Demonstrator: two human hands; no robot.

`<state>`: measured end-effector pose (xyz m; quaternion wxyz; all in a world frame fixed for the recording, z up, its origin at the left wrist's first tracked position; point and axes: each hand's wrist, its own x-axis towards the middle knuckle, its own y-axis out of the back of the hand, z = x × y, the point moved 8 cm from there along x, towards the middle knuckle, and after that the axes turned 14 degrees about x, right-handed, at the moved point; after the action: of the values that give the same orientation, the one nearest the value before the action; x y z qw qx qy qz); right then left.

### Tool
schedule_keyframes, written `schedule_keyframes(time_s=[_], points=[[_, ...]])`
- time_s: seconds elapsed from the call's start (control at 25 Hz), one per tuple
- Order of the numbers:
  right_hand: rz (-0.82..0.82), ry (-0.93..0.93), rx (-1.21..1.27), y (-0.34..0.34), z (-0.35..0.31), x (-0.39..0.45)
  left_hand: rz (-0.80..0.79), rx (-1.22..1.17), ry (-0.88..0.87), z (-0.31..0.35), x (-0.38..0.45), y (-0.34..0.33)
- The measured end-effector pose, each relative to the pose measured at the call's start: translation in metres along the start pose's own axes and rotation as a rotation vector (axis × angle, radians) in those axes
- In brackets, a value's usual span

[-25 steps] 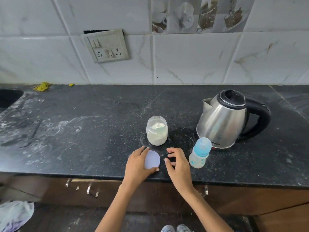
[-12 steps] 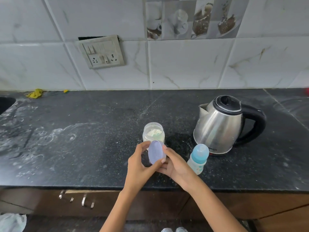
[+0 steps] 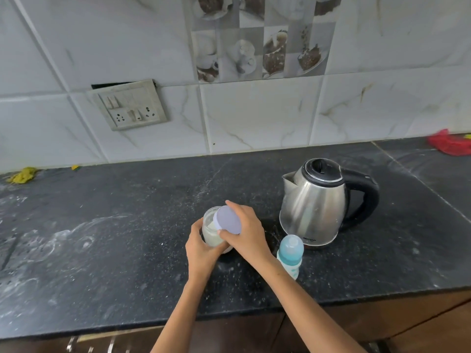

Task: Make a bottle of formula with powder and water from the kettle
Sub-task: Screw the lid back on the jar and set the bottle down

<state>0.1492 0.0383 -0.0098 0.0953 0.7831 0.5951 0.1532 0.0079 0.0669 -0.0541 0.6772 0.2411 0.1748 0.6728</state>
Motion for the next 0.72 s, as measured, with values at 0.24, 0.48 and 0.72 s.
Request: schedule_keyframes(time_s=[0.24,0.48,0.72], points=[[-0.137,0.001,-0.192,-0.013,-0.007,-0.001,0.019,0.008,-0.04,-0.008,-0.017,0.01],[-0.364,0.026,-0.461,-0.034,-0.027,0.002,-0.087,0.03,-0.044,-0.014,-0.017,0.01],[-0.431,0.003,-0.525,-0.038,-0.037,0.011,0.013,0.005,0.022,-0.014,-0.018,0.013]])
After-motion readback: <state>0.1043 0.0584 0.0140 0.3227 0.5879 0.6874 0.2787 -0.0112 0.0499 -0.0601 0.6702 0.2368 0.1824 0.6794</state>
